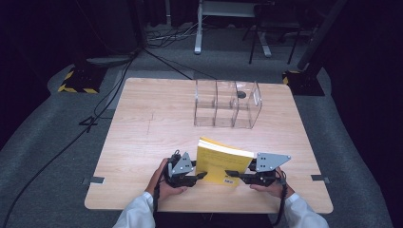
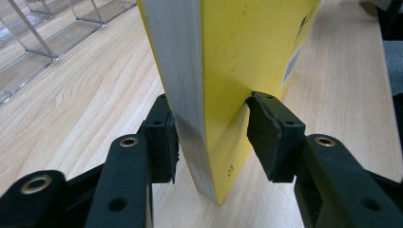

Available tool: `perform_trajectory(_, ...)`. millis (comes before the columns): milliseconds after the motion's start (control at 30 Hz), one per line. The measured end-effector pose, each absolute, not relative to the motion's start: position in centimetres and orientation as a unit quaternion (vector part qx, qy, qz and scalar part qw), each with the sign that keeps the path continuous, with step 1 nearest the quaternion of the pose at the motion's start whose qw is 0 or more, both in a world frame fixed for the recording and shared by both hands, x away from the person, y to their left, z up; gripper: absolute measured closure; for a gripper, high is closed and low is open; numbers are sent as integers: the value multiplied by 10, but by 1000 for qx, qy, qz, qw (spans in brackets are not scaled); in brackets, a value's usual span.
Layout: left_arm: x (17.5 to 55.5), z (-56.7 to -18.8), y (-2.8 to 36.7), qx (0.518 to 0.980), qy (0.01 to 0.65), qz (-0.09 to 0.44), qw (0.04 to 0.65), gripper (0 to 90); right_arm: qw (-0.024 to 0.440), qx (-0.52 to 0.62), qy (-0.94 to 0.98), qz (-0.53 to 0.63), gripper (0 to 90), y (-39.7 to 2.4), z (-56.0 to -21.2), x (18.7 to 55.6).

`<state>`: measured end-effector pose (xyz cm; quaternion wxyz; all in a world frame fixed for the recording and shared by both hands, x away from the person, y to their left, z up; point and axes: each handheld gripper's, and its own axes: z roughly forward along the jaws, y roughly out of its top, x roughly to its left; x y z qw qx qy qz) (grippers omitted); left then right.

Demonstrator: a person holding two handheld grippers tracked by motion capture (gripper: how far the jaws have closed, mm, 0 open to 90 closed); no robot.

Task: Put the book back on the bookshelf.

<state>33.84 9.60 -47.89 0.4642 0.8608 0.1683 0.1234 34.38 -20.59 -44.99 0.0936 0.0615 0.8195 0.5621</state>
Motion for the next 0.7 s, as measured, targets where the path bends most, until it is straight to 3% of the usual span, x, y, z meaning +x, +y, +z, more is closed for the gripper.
perform_trajectory(133, 340, -479, 91, 863, 179, 130, 454, 501, 98, 70, 817, 564, 756, -209, -450, 346)
perform_trajectory(167, 340, -480, 91, 862, 189, 131, 452, 446, 99, 75, 817, 563, 759, -209, -450, 345)
perform_trajectory(367, 337, -479, 109, 860, 227, 138, 435, 349, 116, 92, 814, 562, 764, -213, -450, 346)
perform_trajectory(467, 333, -478, 123, 857, 258, 150, 419, 247, 134, 117, 811, 558, 764, -218, -450, 349)
perform_trajectory(567, 331, -483, 143, 852, 317, 183, 375, 222, 149, 136, 807, 555, 765, -221, -449, 350)
perform_trajectory(700, 332, -491, 164, 848, 354, 172, 356, 193, 165, 154, 803, 552, 766, -227, -448, 354)
